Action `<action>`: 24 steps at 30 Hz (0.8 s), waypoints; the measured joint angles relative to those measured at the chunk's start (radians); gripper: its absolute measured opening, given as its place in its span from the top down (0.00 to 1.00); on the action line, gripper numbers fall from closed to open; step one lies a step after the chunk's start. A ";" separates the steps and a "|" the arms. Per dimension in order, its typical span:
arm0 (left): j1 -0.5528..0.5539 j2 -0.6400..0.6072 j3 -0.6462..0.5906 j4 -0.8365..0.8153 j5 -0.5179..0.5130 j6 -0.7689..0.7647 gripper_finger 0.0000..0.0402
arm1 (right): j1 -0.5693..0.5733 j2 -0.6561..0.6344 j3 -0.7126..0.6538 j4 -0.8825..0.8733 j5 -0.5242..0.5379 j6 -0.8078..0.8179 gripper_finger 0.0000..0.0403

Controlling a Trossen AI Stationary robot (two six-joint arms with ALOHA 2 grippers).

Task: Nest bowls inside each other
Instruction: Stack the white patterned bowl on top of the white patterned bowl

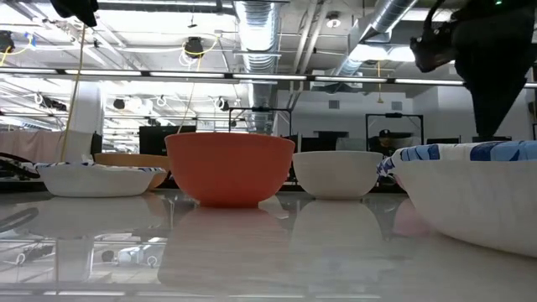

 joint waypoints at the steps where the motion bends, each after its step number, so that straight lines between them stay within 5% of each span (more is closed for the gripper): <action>1: 0.000 0.000 0.000 0.000 0.000 0.000 0.57 | 0.003 0.011 0.000 0.011 -0.001 0.000 0.56; 16: 0.000 0.000 0.000 0.000 -0.047 0.032 0.57 | -0.001 0.209 0.000 0.033 -0.063 0.033 0.58; 24: 0.000 0.000 -0.001 0.000 -0.047 0.031 0.57 | -0.002 0.264 0.007 0.012 -0.123 0.061 0.96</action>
